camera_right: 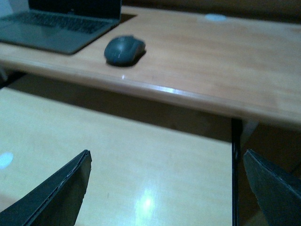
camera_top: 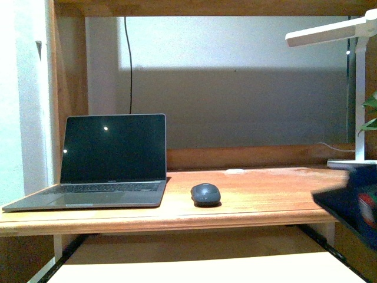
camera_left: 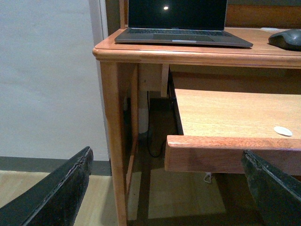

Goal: Place mouse

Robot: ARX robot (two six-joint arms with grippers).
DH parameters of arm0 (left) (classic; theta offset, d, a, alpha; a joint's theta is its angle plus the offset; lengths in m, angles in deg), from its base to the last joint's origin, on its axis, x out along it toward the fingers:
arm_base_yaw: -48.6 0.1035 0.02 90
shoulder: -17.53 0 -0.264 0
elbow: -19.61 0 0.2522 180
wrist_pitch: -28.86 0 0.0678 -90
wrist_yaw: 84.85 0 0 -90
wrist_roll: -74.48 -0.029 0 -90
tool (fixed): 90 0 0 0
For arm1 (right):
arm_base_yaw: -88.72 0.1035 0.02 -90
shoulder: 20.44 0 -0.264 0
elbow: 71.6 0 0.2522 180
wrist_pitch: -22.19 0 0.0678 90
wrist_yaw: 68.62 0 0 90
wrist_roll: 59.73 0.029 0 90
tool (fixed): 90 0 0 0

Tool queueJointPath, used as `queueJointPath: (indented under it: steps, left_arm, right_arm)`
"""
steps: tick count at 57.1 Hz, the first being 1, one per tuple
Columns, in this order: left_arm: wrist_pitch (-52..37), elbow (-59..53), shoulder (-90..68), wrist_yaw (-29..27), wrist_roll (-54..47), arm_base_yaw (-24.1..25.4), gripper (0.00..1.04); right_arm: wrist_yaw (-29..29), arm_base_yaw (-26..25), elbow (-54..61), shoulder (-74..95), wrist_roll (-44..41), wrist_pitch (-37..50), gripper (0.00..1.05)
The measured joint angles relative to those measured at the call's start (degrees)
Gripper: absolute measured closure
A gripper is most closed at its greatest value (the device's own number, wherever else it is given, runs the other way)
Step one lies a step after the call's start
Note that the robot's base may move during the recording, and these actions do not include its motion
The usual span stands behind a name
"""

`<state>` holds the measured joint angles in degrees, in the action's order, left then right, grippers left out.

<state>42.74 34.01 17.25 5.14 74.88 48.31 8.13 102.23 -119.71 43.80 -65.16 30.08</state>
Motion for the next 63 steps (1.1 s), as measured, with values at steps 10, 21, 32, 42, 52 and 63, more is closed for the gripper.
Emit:
queueJointPath:
  steps: [10, 21, 32, 42, 52, 63]
  left_arm:
    - [0.00, 0.00, 0.00, 0.00, 0.00, -0.02, 0.08]
    - [0.00, 0.00, 0.00, 0.00, 0.00, -0.02, 0.08]
    - [0.00, 0.00, 0.00, 0.00, 0.00, -0.02, 0.08]
    - [0.00, 0.00, 0.00, -0.02, 0.00, -0.02, 0.08]
    - [0.00, 0.00, 0.00, 0.00, 0.00, -0.02, 0.08]
    - [0.00, 0.00, 0.00, 0.00, 0.00, -0.02, 0.08]
  right_arm:
    - [-4.33, -4.92, 13.81, -9.88, -0.07, 0.35, 0.07]
    - [-1.46, -2.25, 21.42, -9.60, -0.39, 3.61, 0.07]
    - [5.03, 6.29, 20.37, 1.07, -0.09, 13.16, 0.07]
    - [8.02, 11.17, 16.96, 9.66, 0.28, 17.31, 0.07]
    - [10.56, 14.73, 13.33, 16.66, 0.87, 19.76, 0.07]
    - [12.04, 17.09, 9.92, 21.66, 1.70, 20.90, 0.07]
